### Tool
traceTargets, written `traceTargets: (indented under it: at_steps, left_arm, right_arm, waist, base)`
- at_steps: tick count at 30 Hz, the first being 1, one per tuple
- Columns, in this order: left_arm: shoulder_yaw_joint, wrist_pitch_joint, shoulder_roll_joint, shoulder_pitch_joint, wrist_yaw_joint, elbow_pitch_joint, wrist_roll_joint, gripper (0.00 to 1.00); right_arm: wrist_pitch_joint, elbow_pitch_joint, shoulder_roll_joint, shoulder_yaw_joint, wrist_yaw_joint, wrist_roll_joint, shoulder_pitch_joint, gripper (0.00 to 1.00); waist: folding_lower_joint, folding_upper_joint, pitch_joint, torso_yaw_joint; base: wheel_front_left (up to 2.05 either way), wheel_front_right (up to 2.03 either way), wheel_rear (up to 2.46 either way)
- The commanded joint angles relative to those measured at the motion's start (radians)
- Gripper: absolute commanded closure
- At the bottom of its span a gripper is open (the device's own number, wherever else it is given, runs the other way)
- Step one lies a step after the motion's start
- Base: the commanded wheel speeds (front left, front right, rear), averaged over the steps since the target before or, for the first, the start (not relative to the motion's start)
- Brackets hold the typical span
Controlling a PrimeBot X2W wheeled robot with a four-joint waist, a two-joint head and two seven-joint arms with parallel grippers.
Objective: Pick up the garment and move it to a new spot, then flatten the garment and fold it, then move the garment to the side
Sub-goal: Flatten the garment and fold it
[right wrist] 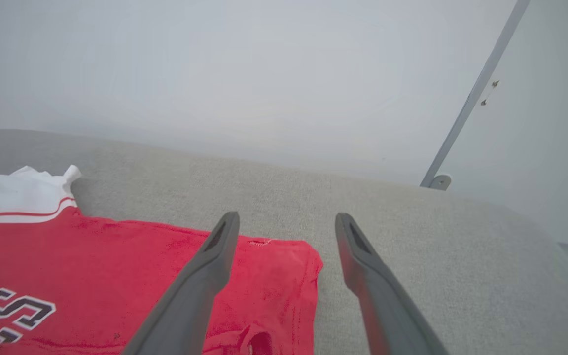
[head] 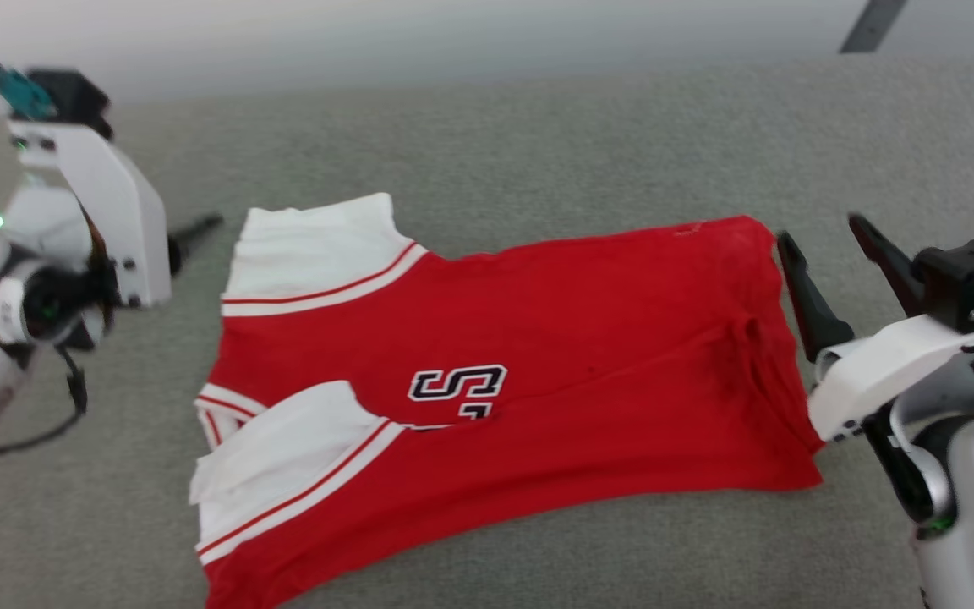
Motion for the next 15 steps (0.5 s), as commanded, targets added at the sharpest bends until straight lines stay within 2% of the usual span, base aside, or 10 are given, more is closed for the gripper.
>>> traceTargets:
  at_steps: [1,4,7,10,15]
  left_arm:
    - [0.009,-0.039,-0.018,-0.024,-0.018,0.042,0.022,0.0]
    - [0.017,-0.102,-0.05,-0.06,-0.049,0.13,0.053,0.0]
    - [0.011,-0.121,-0.081,-0.091,-0.092,0.209,0.074,0.0]
    - [-0.005,-0.082,-0.103,-0.111,-0.13,0.287,0.075,0.0]
    - [-0.036,0.0,-0.127,-0.134,-0.166,0.398,0.076,0.0]
  right_arm:
    - [-0.063,0.01,0.007,0.013,-0.002,-0.027,-0.02,0.0]
    - [-0.165,0.031,0.026,0.028,-0.002,-0.065,-0.041,0.0]
    - [-0.23,0.053,0.051,0.038,-0.002,-0.087,-0.056,0.0]
    - [-0.264,0.073,0.067,0.052,-0.002,-0.106,-0.068,0.0]
    - [-0.28,0.094,0.086,0.061,-0.002,-0.114,-0.08,0.0]
  waist:
    - [0.0,-0.0001,0.032,-0.037]
    - [0.0,-0.0001,0.05,-0.061]
    - [0.0,-0.0001,0.065,-0.082]
    - [0.0,-0.0001,0.078,-0.101]
    - [0.0,-0.0001,0.096,-0.126]
  base:
    - [0.0,0.0,0.0]
    - [0.0,0.0,0.0]
    - [0.0,0.0,0.0]
    - [0.0,0.0,0.0]
    - [0.0,0.0,0.0]
